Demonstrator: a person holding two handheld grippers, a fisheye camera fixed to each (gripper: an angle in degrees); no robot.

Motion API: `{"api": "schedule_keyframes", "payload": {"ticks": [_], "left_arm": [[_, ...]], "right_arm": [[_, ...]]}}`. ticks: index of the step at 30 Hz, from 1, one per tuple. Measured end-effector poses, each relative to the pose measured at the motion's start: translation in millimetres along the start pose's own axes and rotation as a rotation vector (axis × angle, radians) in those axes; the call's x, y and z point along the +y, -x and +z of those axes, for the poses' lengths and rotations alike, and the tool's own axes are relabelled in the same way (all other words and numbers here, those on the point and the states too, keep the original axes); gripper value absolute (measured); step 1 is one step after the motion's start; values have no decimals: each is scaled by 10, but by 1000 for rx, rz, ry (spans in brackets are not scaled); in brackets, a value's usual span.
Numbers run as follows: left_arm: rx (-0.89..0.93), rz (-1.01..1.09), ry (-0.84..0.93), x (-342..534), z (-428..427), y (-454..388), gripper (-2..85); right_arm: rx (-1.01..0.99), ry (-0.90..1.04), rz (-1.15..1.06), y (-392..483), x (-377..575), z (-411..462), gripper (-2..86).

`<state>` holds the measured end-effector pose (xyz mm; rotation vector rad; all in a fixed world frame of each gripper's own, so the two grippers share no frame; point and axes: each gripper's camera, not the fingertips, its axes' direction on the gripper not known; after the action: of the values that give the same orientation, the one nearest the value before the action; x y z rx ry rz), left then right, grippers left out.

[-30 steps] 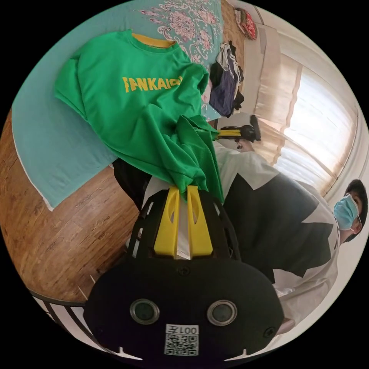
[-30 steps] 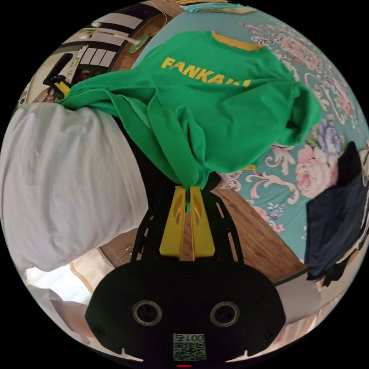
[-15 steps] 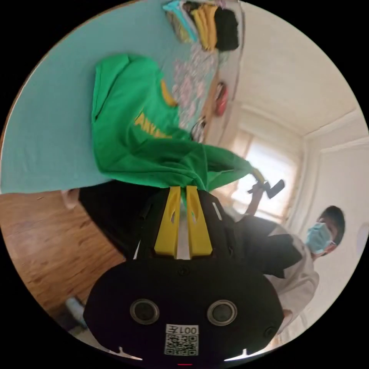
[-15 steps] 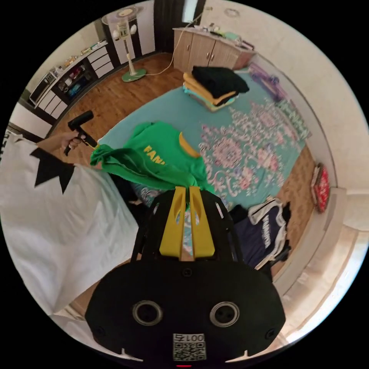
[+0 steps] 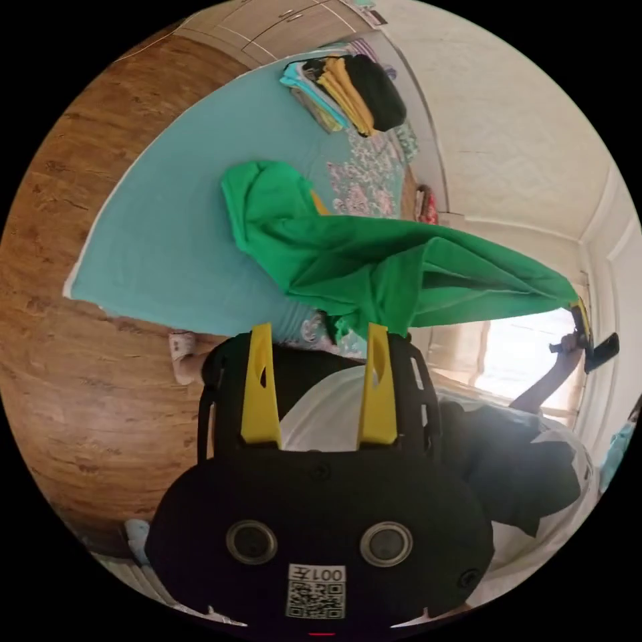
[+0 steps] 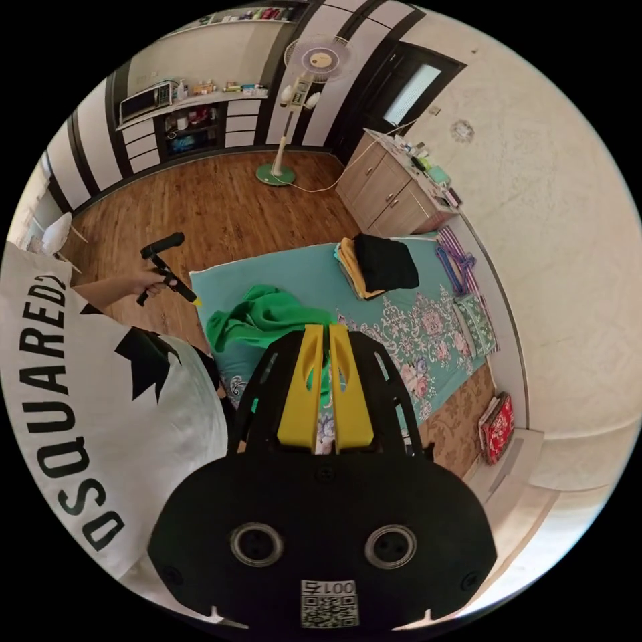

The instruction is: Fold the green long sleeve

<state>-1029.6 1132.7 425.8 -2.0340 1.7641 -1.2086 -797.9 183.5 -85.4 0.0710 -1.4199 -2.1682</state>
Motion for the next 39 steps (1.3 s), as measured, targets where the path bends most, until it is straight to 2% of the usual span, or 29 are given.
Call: {"api": "schedule_keyframes", "payload": {"ticks": [2,5,7,11,16,18,20,23,28,36,39], "left_arm": [[76,47,-54,289,99,-237,187],[72,148,-67,511,338,-670,205],[24,175,-59,584,500,-844,209],[153,220,38,786,835,-1083,231],[131,306,52,1247,820,-1483,254],[44,326,26,1391,760,-1642,253],[-152,286,-49,1530,655,-1750,233],[-242,178,-130,1647,561,-1740,215],[-265,80,-231,1867,470,-1821,194],[-267,-17,-322,2379,39,-1882,142],[-314,36,-363,2617,-336,-2025,57]], "right_arm": [[-34,-17,-21,177,-28,-203,8],[-53,-27,-44,377,-33,-391,8],[-65,-37,-56,479,-25,-498,8],[-57,-65,-50,633,-1,-724,7],[-30,-99,8,655,10,-895,7],[-32,-115,22,676,11,-942,7],[-35,-137,32,745,37,-1023,7],[-52,-188,79,798,111,-1171,7],[-61,-296,146,781,189,-1458,7],[61,-418,186,545,260,-1904,7],[124,-427,234,295,430,-1980,7]]}}
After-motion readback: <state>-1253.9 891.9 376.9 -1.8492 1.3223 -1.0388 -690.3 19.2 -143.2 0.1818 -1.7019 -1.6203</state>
